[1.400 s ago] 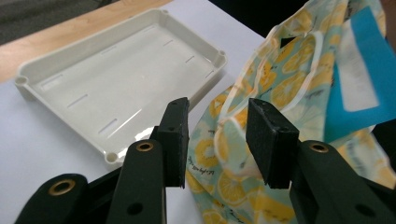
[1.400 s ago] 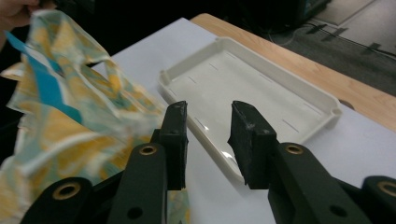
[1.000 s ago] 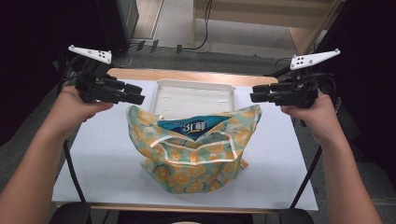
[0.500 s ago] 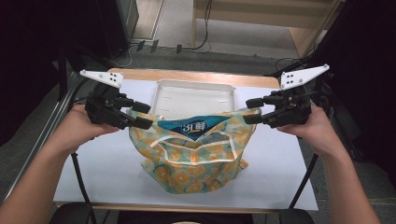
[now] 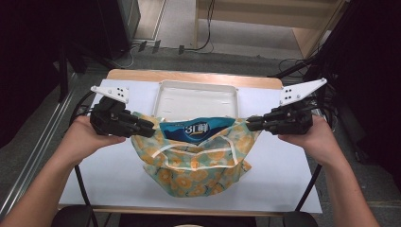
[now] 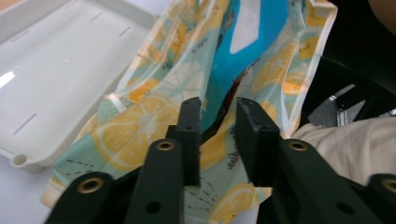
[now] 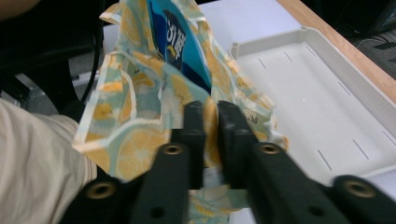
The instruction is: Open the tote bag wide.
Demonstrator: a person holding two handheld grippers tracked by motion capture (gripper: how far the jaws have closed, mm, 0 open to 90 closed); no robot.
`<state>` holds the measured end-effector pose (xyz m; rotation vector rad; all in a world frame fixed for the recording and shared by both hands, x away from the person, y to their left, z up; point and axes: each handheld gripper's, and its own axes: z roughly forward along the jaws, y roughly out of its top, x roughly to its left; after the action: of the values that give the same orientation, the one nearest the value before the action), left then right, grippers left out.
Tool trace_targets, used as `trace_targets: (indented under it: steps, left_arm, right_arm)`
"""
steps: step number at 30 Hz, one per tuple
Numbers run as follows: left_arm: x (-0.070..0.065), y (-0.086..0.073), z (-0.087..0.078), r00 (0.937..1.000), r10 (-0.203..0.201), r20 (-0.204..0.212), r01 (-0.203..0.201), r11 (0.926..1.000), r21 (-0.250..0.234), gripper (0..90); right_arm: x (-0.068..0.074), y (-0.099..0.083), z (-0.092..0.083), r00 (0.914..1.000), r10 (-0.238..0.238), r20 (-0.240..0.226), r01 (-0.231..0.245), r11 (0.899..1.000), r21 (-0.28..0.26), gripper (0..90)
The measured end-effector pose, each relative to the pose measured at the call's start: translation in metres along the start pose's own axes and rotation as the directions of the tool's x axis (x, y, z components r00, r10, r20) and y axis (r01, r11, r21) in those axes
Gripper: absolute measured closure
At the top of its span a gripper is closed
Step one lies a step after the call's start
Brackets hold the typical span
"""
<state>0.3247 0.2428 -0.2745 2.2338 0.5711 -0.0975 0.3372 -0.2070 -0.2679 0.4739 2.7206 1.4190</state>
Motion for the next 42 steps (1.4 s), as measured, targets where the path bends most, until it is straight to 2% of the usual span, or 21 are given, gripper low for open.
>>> trace_targets:
  steps: [2,5,10,13,14,15,17,21,25,29,33,35,36,38,41,42]
  left_arm:
    - [-0.001,-0.001,0.001,1.0000,0.001,-0.005,-0.001,0.9999,0.011,80.3]
    - [-0.004,-0.003,0.001,1.0000,0.005,0.000,-0.005,1.0000,0.004,89.5]
    - [-0.012,-0.005,-0.001,0.9998,0.019,0.004,-0.019,0.9998,0.011,90.0]
    - [-0.017,-0.004,-0.005,0.9997,0.024,0.006,-0.024,0.9997,-0.012,90.0]
    - [-0.019,-0.004,-0.007,0.9993,0.037,0.008,-0.036,0.9989,-0.029,89.5]
    - [-0.020,-0.003,-0.007,0.9988,0.041,0.026,-0.040,0.9984,-0.041,81.6]
    - [-0.021,-0.002,-0.005,0.9982,0.056,0.024,-0.054,0.9972,-0.050,69.0]
    - [-0.018,-0.002,0.002,0.9960,0.074,0.050,-0.072,0.9968,-0.036,44.6]
    - [-0.012,-0.003,0.013,0.9964,0.069,0.050,-0.067,0.9972,-0.031,34.5]
    - [-0.004,-0.003,0.020,0.9977,0.056,0.039,-0.054,0.9981,-0.029,30.3]
    - [0.001,0.006,0.016,0.9963,0.078,0.034,-0.077,0.9956,-0.054,30.4]
    - [0.004,0.008,0.017,0.9950,0.075,0.066,-0.072,0.9963,-0.047,30.8]
    - [0.004,0.007,0.019,0.9929,0.082,0.087,-0.080,0.9965,-0.027,32.2]
    - [0.002,0.001,0.025,0.9903,0.103,0.094,-0.104,0.9945,0.007,33.4]
    - [0.001,-0.007,0.031,0.9911,0.108,0.077,-0.111,0.9929,0.043,34.9]
    - [0.002,-0.010,0.032,0.9920,0.103,0.072,-0.107,0.9934,0.042,38.4]
  right_arm:
    - [0.002,-0.001,0.001,0.9999,-0.008,0.006,0.008,1.000,0.012,89.9]
    - [0.006,-0.003,-0.002,1.0000,-0.005,0.007,0.005,1.000,0.010,90.0]
    - [0.019,-0.007,-0.010,0.9997,-0.020,0.016,0.020,1.000,-0.001,90.0]
    - [0.025,-0.009,-0.013,0.9993,-0.027,0.026,0.027,1.000,0.002,90.0]
    - [0.026,-0.009,-0.013,0.9993,-0.026,0.027,0.026,1.000,0.001,90.0]
    - [0.027,-0.009,-0.013,0.9990,-0.033,0.029,0.033,0.999,0.001,90.0]
    - [0.027,-0.008,-0.013,0.9991,-0.032,0.027,0.032,0.999,-0.003,90.0]
    - [0.025,-0.008,-0.011,0.9994,-0.028,0.022,0.028,1.000,-0.004,90.0]
    - [0.023,-0.008,-0.007,0.9998,-0.017,0.012,0.017,1.000,-0.012,90.0]
    - [0.020,-0.010,-0.004,1.0000,-0.007,0.003,0.007,1.000,-0.015,90.0]
    - [0.018,-0.010,-0.002,1.0000,-0.007,-0.005,0.007,1.000,-0.019,90.0]
    - [0.018,-0.009,-0.001,1.0000,-0.007,-0.005,0.007,1.000,-0.026,90.0]
    - [0.018,-0.009,-0.001,1.0000,-0.004,-0.003,0.004,1.000,-0.027,90.0]
    - [0.017,-0.010,-0.002,1.0000,-0.005,-0.001,0.005,1.000,-0.028,90.0]
    - [0.017,-0.013,-0.002,1.0000,0.000,-0.002,0.000,0.999,-0.034,90.0]
    - [0.017,-0.014,-0.002,1.0000,0.004,0.000,-0.004,0.999,-0.033,90.0]
